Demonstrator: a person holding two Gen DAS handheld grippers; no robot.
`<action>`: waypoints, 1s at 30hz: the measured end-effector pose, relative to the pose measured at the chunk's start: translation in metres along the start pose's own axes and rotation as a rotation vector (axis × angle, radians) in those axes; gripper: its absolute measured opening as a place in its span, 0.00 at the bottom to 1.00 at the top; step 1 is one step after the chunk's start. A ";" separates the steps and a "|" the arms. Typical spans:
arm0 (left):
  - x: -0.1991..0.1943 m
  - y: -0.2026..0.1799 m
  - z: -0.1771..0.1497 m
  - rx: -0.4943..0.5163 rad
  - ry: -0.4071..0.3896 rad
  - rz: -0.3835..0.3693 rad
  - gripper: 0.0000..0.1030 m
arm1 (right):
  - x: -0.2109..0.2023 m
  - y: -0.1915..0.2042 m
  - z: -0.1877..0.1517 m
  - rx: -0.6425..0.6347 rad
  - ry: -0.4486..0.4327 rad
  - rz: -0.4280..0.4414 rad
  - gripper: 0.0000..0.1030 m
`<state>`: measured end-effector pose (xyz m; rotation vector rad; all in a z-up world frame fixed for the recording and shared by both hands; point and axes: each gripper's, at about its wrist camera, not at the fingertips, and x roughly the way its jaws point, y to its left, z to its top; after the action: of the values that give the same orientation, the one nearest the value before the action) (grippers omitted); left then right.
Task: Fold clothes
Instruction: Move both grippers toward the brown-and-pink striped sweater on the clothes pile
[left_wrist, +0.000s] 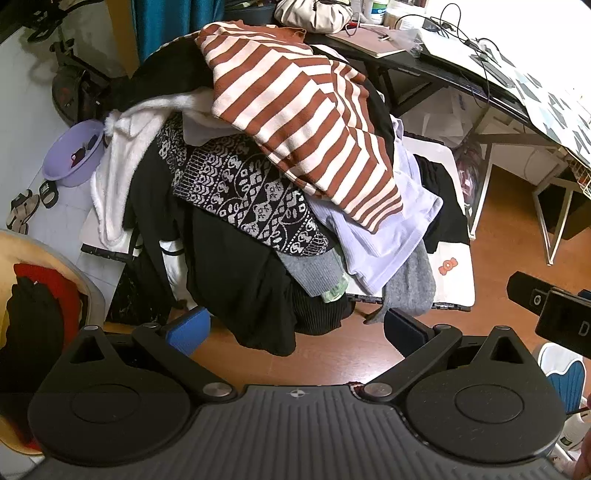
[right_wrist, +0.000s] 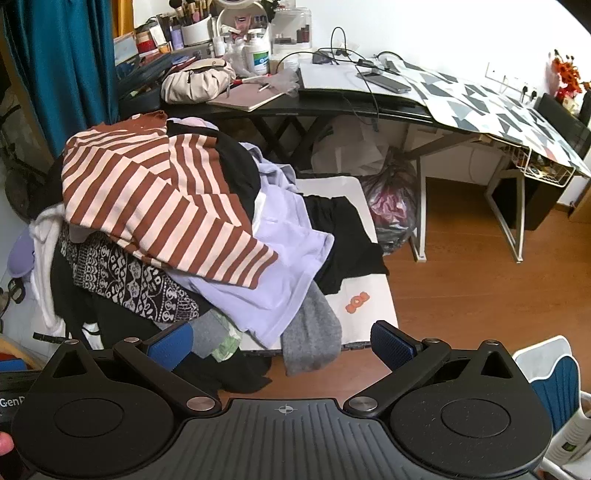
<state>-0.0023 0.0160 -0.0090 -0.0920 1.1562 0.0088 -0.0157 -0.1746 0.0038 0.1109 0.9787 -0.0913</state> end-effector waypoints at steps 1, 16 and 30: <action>0.000 0.001 0.000 -0.001 0.001 0.001 0.99 | 0.000 0.000 0.000 0.000 -0.001 0.001 0.99; 0.002 0.011 -0.004 -0.021 0.017 0.012 0.99 | 0.003 0.009 -0.002 -0.011 0.016 0.014 0.99; -0.015 0.034 -0.001 -0.116 -0.099 0.054 0.99 | 0.005 0.014 0.000 -0.011 0.019 0.054 0.99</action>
<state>-0.0110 0.0499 0.0017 -0.1609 1.0586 0.1273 -0.0109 -0.1604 0.0006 0.1279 0.9941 -0.0353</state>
